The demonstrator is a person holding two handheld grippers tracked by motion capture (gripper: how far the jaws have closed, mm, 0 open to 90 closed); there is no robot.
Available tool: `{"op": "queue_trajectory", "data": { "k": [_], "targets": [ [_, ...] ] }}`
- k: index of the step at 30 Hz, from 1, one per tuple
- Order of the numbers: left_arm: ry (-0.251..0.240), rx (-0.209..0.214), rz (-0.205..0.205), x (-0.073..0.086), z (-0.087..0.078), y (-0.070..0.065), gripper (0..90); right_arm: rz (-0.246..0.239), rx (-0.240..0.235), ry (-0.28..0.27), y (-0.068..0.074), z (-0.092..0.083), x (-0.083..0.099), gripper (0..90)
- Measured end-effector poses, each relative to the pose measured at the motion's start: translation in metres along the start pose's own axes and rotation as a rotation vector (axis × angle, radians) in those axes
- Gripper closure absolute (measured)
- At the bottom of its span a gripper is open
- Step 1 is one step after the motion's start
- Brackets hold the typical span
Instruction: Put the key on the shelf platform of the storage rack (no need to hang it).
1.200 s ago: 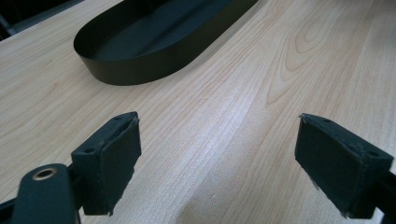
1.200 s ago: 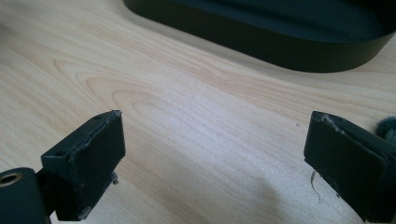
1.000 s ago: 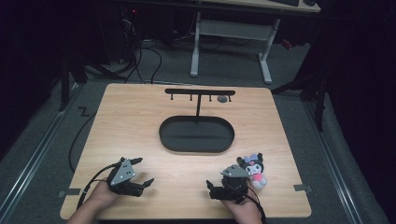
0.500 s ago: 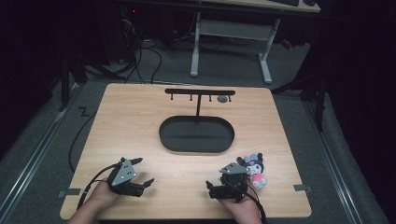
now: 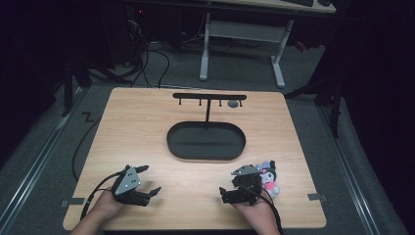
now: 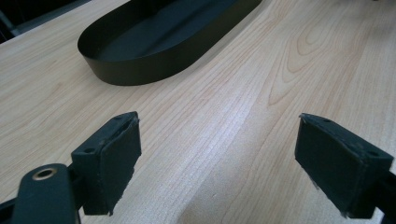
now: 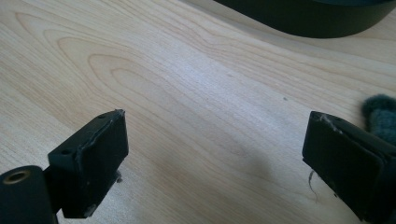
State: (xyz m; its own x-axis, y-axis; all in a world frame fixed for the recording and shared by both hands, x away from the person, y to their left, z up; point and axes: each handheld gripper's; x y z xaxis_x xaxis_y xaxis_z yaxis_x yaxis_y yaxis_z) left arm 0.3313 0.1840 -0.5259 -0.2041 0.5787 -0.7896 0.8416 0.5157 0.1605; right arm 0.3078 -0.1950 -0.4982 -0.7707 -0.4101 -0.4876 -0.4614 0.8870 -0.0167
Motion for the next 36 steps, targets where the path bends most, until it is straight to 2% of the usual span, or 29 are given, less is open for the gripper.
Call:
{"op": "queue_trajectory", "data": {
  "k": [1,5,12,15,20,23,34,36],
  "targets": [
    [0.001,0.000,0.001,0.000,0.000,0.000,15.4,-0.003,0.011,0.009,0.000,-0.003,-0.003,8.3],
    [-0.001,-0.001,-0.002,0.000,0.000,0.000,15.4,-0.006,0.002,0.038,0.000,-0.008,-0.009,8.8],
    [-0.016,-0.005,-0.009,0.001,-0.002,0.001,15.4,0.000,-0.029,0.081,0.002,-0.010,-0.018,12.2],
    [-0.024,-0.009,-0.021,0.002,-0.003,0.001,15.4,-0.017,-0.030,0.103,0.003,-0.009,-0.021,13.2],
    [-0.025,-0.016,-0.013,0.002,-0.003,0.000,15.4,-0.031,-0.029,0.130,0.006,-0.012,-0.025,14.2],
    [-0.028,-0.016,-0.013,0.002,-0.004,0.000,15.4,-0.046,-0.030,0.153,0.006,-0.012,-0.026,14.1],
    [-0.032,-0.015,-0.010,0.002,-0.004,0.000,15.4,-0.023,-0.021,0.201,0.003,-0.011,-0.025,14.1],
    [-0.033,-0.016,-0.008,0.002,-0.004,0.000,15.4,-0.044,-0.009,0.220,0.001,-0.010,-0.025,13.1]
  ]
}}
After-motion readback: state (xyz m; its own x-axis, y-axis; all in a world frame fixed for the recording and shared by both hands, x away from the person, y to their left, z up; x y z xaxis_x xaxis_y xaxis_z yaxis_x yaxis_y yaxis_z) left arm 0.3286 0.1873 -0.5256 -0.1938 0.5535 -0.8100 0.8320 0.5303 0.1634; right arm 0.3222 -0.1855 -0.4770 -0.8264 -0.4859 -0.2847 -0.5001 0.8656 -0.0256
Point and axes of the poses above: each handheld gripper's, and its own axes: z roughly forward along the jaws, x roughly out of its underside, y roughly to its left, and after that the axes turned 7 degrees about y, right-handed
